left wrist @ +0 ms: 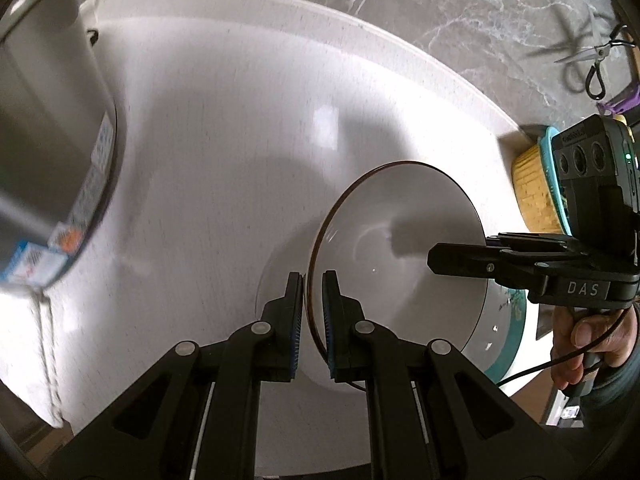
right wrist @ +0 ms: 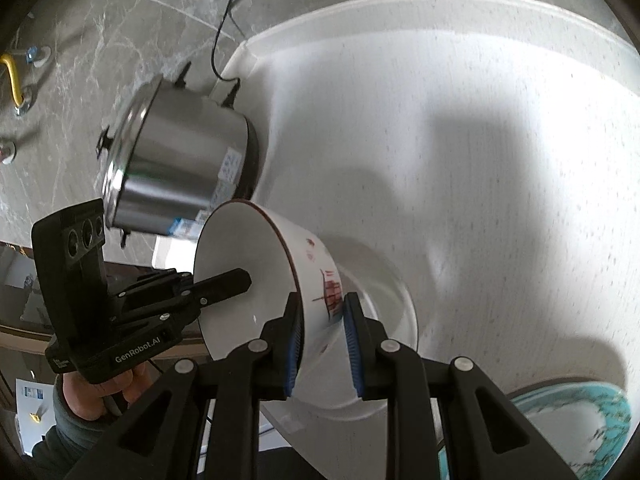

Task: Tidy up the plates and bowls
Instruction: 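Lift the red-printed white bowl with both tools toward the rice cooker, then lower the red-printed bowl into the white deep plates with both tools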

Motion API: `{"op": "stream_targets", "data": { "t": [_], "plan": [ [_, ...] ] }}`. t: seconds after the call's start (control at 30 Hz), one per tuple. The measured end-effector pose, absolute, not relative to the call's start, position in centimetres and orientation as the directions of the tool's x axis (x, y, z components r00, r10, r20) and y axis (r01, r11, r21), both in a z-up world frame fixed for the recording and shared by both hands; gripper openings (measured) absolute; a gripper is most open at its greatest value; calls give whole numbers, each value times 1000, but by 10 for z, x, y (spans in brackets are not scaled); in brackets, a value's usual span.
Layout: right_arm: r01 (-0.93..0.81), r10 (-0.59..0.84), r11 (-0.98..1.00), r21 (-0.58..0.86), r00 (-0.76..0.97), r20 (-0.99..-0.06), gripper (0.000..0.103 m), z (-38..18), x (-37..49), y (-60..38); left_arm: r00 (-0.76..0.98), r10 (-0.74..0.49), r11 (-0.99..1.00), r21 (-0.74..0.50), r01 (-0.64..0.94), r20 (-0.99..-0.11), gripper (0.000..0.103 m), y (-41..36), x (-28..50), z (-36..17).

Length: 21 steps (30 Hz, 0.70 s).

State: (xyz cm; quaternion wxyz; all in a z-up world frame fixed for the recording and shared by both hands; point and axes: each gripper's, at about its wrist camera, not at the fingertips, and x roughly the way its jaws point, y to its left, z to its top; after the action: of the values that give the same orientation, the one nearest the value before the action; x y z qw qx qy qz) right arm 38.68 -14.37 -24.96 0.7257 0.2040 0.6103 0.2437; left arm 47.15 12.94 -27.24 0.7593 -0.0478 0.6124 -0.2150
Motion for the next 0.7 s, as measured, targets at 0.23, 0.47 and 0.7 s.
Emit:
{"op": "stream_targets", "data": {
  "t": [0.23, 0.47, 0.7],
  "plan": [
    [-104, 589, 808, 580, 112, -800, 23, -260, 376, -138, 132, -381, 905, -340, 256, -915, 8, 135, 448, -294],
    [-123, 542, 839, 530, 118, -832, 22, -260, 373, -129, 124, -366, 909, -325, 262, -922, 8, 133, 433, -310],
    [-136, 501, 864, 485, 131, -855, 20, -266, 368, -131, 119, -356, 912, -317, 259, -927, 8, 120, 435, -321]
  ]
}}
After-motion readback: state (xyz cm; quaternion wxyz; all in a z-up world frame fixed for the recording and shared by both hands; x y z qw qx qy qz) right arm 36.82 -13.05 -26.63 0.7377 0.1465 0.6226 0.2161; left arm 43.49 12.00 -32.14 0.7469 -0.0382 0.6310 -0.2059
